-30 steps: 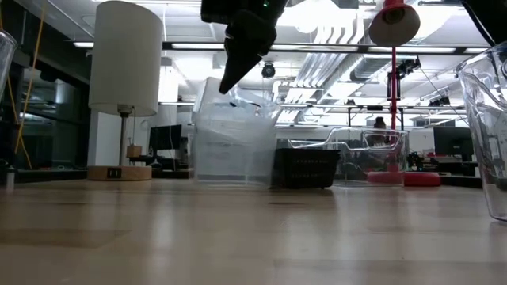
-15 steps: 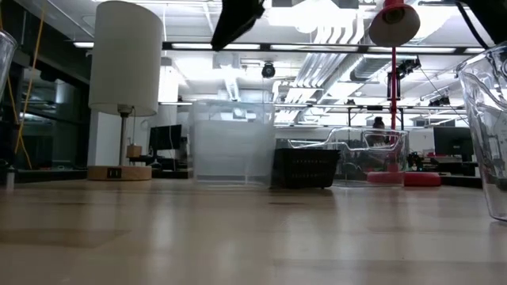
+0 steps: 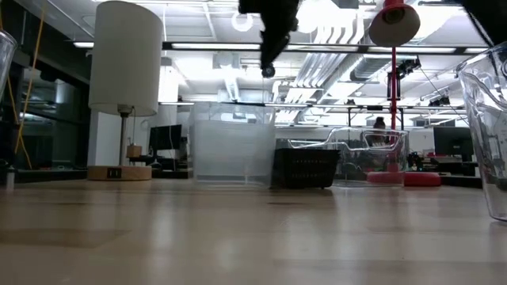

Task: Stack baskets by color
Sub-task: Stack the white bin on the white bin, then stack the bottom right transparent bin on the top right transparent bin

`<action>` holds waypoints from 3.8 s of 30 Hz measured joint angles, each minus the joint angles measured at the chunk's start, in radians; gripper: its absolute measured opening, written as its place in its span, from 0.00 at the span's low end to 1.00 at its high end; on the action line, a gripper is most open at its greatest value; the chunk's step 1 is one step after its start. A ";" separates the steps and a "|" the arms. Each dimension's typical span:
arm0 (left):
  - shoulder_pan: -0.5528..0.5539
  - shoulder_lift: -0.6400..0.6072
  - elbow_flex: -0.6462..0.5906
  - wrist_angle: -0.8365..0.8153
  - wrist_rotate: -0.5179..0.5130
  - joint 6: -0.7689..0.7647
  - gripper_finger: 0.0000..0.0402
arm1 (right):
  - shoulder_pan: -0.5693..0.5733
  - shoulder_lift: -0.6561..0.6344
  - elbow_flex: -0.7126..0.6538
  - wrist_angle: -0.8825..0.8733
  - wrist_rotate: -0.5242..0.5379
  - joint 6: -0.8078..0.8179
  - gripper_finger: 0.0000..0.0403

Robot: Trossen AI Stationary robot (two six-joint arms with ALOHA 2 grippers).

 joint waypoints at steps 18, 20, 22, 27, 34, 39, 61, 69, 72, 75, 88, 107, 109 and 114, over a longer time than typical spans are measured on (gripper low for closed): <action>0.000 0.000 0.000 -0.002 0.023 0.000 0.46 | -0.004 -0.400 -0.886 0.643 -0.015 0.397 0.11; 0.000 0.000 0.000 -0.002 0.023 0.000 0.46 | 0.010 -0.365 -0.895 0.670 -0.006 0.409 0.03; 0.000 0.000 0.000 -0.002 0.022 -0.001 0.46 | 0.022 -0.329 -0.894 0.685 0.016 0.422 0.04; 0.000 0.000 0.000 -0.002 0.020 0.000 0.46 | 0.026 -0.248 -0.864 0.712 0.026 0.425 0.03; 0.000 0.000 0.000 -0.002 0.020 -0.003 0.46 | 0.025 -0.198 -0.793 0.859 0.011 0.427 0.02; 0.000 0.000 0.000 -0.003 0.020 -0.010 0.46 | -0.013 -0.198 -0.764 0.959 0.016 0.439 0.01; 0.000 0.053 0.000 -0.070 -0.029 -0.034 0.46 | 0.056 -0.814 -1.173 0.899 -0.060 0.504 0.00; 0.000 0.149 0.000 -0.189 0.024 -0.047 0.46 | 0.089 -1.044 -1.421 1.243 -0.023 0.733 0.00; 0.000 0.164 0.000 -0.268 0.078 -0.074 0.46 | 0.089 -1.068 -1.439 1.291 -0.018 0.741 0.00; 0.000 0.163 0.000 -0.310 0.128 -0.078 0.46 | 0.089 -1.070 -1.426 1.292 0.000 0.734 0.00; -0.001 0.163 0.000 -0.309 0.108 -0.052 0.46 | 0.089 -1.069 -1.418 1.447 -0.047 0.828 0.00; -0.001 0.163 0.000 -0.309 0.106 -0.071 0.46 | 0.417 -0.762 -0.921 0.285 -0.293 0.758 0.53; -0.001 0.163 0.000 -0.309 0.106 -0.071 0.46 | 0.468 -0.732 -0.944 0.194 -0.293 0.732 0.58; -0.001 0.163 0.000 -0.311 0.106 -0.071 0.46 | 0.570 -0.712 -1.094 0.211 -0.286 0.697 0.62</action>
